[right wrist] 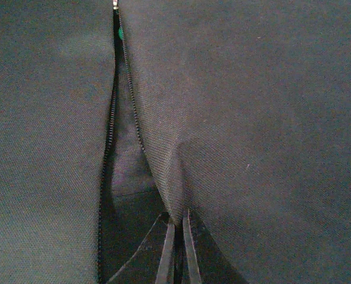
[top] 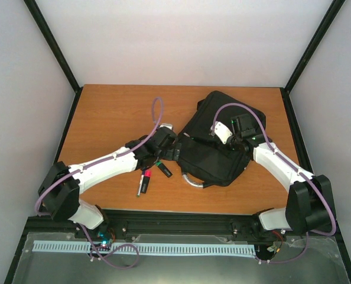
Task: Pack the student bag
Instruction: Pick up the stationery from the center of the board.
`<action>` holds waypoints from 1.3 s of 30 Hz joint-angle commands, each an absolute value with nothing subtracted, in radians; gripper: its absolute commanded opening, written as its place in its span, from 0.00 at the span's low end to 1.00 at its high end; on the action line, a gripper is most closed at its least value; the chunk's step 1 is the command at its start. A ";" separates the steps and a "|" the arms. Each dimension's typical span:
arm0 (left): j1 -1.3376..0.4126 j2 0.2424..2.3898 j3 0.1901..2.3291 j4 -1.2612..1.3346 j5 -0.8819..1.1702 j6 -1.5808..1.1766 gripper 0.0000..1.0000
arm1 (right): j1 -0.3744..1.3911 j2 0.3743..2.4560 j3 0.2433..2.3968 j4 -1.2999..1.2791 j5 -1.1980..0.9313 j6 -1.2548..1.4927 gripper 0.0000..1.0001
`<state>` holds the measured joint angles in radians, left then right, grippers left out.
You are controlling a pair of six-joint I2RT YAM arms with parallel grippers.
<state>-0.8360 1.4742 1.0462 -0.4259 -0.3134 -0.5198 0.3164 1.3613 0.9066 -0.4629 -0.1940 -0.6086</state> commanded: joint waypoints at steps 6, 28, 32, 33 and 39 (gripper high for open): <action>-0.825 1.480 1.023 -0.591 -0.465 -0.559 1.00 | 0.321 1.373 0.918 -0.485 -0.226 -0.610 0.03; -0.704 1.731 1.204 -0.960 -0.646 -0.667 1.00 | 0.319 1.368 0.921 -0.497 -0.226 -0.607 0.03; -0.703 1.652 1.178 -0.924 -0.706 -0.645 1.00 | 0.318 1.371 0.923 -0.496 -0.229 -0.607 0.03; -0.703 1.653 1.195 -0.933 -0.701 -0.633 1.00 | 0.319 1.375 0.923 -0.496 -0.230 -0.609 0.03; -0.702 1.579 1.154 -0.750 -0.389 -0.654 0.99 | 0.319 1.383 0.925 -0.502 -0.234 -0.610 0.03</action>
